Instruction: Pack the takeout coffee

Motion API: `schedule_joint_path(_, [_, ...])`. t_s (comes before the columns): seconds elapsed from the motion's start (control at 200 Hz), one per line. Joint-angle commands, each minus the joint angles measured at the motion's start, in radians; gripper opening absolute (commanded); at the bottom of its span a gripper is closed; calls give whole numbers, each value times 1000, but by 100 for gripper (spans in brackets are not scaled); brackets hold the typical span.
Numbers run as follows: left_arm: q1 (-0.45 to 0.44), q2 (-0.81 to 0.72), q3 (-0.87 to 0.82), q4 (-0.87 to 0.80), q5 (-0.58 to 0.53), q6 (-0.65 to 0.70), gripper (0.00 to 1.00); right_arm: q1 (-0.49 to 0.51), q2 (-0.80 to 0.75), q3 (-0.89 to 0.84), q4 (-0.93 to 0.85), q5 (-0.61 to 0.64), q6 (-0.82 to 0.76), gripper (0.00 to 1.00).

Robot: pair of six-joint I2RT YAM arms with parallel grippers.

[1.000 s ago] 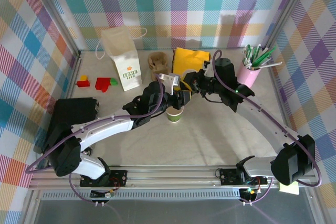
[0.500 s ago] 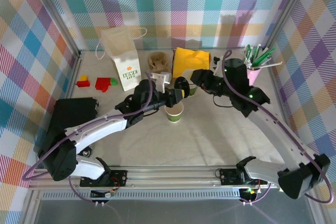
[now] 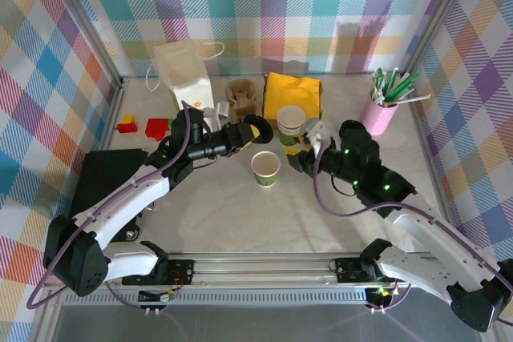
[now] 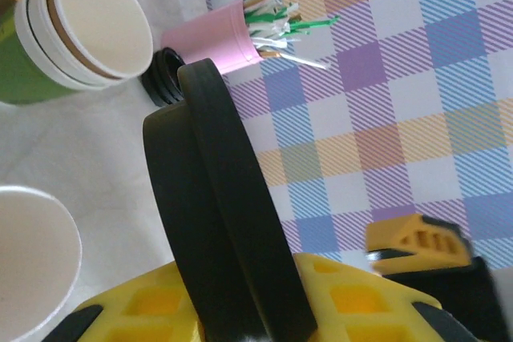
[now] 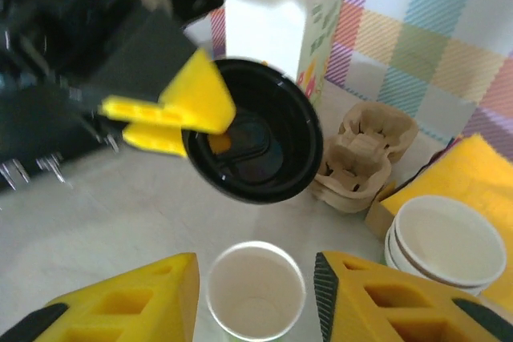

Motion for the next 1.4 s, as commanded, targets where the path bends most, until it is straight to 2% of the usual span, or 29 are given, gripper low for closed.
schedule_joint_path(0.0, [9,-26,22,-2,87,-149,19,67,-3,-66,217,111,-356,45])
schedule_joint_path(0.17, [7,-46,9,4,62,-224,19,95,31,-164,426,116,-538,45])
schedule_joint_path(0.39, [7,-62,7,-17,49,-242,19,106,70,-152,473,137,-538,42])
schedule_joint_path(0.77, [7,-62,11,-4,49,-264,18,126,146,-120,492,134,-551,40])
schedule_joint_path(1.21, [3,-55,1,14,58,-277,18,136,195,-68,480,176,-575,23])
schedule_joint_path(1.395, [1,-49,2,13,62,-276,18,137,205,-55,464,177,-574,22])
